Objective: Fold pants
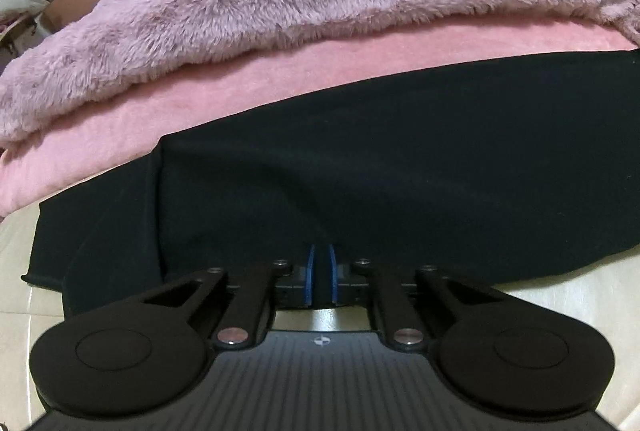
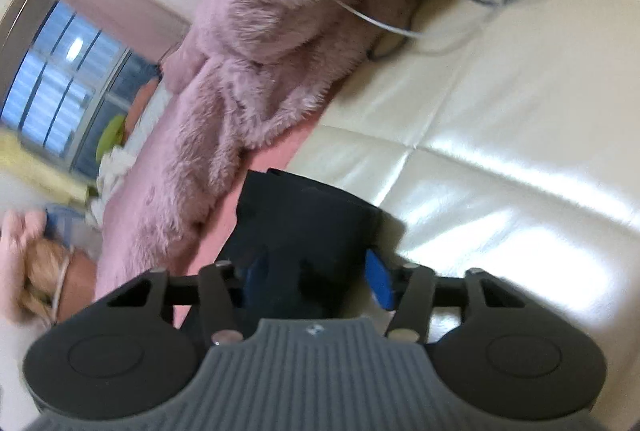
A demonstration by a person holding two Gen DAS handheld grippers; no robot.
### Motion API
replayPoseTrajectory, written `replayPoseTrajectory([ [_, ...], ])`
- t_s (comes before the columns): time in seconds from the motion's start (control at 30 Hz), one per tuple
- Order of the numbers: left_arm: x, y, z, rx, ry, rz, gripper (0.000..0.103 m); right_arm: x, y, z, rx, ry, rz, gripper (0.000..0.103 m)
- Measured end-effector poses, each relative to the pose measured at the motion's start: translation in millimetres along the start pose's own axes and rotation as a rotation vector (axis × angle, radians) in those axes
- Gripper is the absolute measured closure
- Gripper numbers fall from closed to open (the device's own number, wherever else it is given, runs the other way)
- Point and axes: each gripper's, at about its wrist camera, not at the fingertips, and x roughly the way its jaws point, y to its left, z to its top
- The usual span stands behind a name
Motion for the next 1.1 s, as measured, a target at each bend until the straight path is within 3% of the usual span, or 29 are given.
replayPoseTrajectory([
  [0.07,0.0,-3.3,-0.5,0.003,0.014,0.002,0.101,2.4,-5.9,-2.6,0.042,-0.020,-0.042,0.092],
  [0.1,0.5,-4.8,0.1,0.004,0.022,0.002,0.102,2.3,-9.8,-3.6,0.062,-0.025,-0.036,0.097],
  [0.37,-18.0,-36.7,-5.5,0.027,0.045,-0.121,0.103,-31.1,-20.7,13.4,-0.098,-0.050,-0.147,0.100],
  [0.47,-24.6,-58.4,-10.7,0.078,0.023,-0.112,0.103,-42.8,-29.5,26.2,-0.125,-0.059,-0.206,0.100],
  [0.53,-27.2,-61.9,-14.8,0.088,0.004,-0.090,0.102,-47.4,-32.7,33.3,-0.125,-0.038,-0.215,0.099],
  [0.63,-39.2,-50.9,-17.3,0.036,-0.022,-0.120,0.087,-53.5,-15.8,34.6,-0.194,-0.030,-0.239,0.086],
  [0.7,-55.5,-40.6,-21.7,0.012,-0.060,-0.145,0.084,-61.3,2.0,31.8,-0.269,-0.055,-0.269,0.061],
  [0.87,-95.7,-10.7,-43.3,0.034,-0.127,-0.129,0.070,-84.9,51.6,-4.1,-0.496,-0.084,-0.258,0.060],
  [1.1,-102.0,27.2,-78.9,0.136,-0.105,-0.027,0.060,-92.9,119.0,-117.6,-0.812,0.052,-0.049,0.061],
])
